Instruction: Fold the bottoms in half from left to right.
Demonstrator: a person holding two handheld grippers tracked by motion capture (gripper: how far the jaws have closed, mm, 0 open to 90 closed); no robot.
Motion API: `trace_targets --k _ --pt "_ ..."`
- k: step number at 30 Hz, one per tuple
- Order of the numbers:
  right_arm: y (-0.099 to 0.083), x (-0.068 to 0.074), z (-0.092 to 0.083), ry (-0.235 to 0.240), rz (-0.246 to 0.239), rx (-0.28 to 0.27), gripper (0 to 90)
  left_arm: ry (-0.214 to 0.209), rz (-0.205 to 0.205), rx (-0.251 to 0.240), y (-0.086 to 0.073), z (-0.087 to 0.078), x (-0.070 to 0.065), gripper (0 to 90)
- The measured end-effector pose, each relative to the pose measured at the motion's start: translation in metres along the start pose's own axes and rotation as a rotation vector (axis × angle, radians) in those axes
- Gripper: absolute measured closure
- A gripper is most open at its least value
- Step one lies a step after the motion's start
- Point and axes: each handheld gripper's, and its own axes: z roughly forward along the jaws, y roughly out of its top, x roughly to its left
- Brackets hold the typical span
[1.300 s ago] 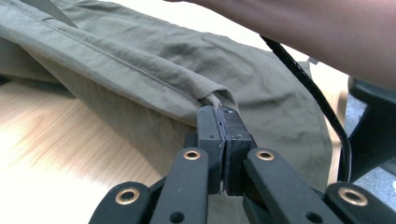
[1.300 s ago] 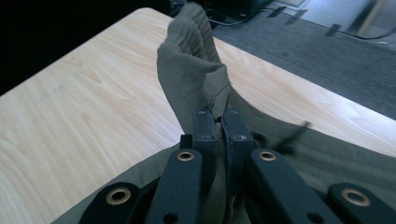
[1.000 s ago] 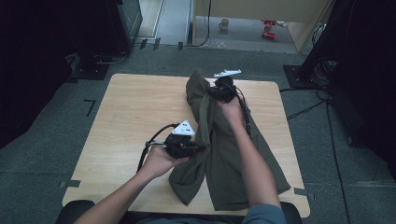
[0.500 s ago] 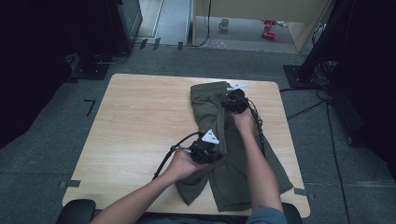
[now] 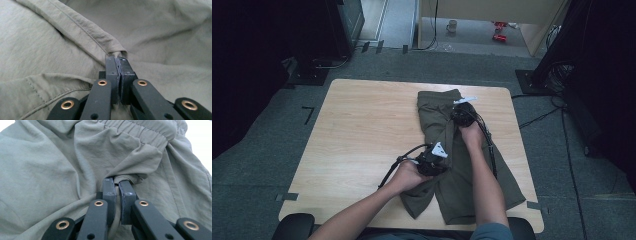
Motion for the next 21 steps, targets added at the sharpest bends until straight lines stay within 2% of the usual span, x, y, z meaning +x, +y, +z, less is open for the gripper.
trace_targets --k 3,5,6,8,9,10,13,15,16,19,21 --pt "0.001 0.004 0.001 -0.025 -0.02 -0.001 85.3 -0.002 -0.011 -0.005 -0.004 -0.004 0.005 89.2" --pt "0.0 0.011 0.003 -0.05 -0.036 -0.026 85.5 -0.021 -0.045 -0.014 -0.01 -0.008 0.014 89.2" --pt "-0.001 0.013 0.004 -0.053 -0.031 -0.041 85.7 -0.037 -0.08 -0.02 -0.015 -0.014 0.025 89.2" --pt "-0.001 0.015 0.006 -0.045 -0.003 -0.053 85.9 -0.044 -0.093 -0.024 -0.018 -0.017 0.029 89.2" --pt "-0.001 0.016 0.006 -0.04 0.012 -0.057 85.9 -0.046 -0.113 -0.024 -0.023 -0.023 0.038 89.3" --pt "-0.001 0.016 0.006 -0.04 0.012 -0.057 85.9 -0.046 -0.113 -0.024 -0.023 -0.023 0.038 89.3" --pt "-0.001 0.018 0.008 -0.022 0.038 -0.065 86.0 -0.014 -0.109 -0.013 -0.032 -0.034 0.049 89.2" --pt "0.0 0.019 0.008 -0.003 0.047 -0.064 86.0 0.024 -0.137 -0.011 -0.042 -0.047 0.064 89.3" --pt "0.0 0.019 0.008 -0.003 0.047 -0.064 86.0 0.024 -0.137 -0.011 -0.042 -0.047 0.064 89.2" --pt "0.0 0.021 0.009 0.014 0.053 -0.07 86.1 0.058 -0.172 -0.015 -0.052 -0.059 0.079 89.2" --pt "0.002 0.027 0.011 0.023 0.045 -0.073 86.0 0.092 -0.176 -0.001 -0.057 -0.068 0.092 89.3"
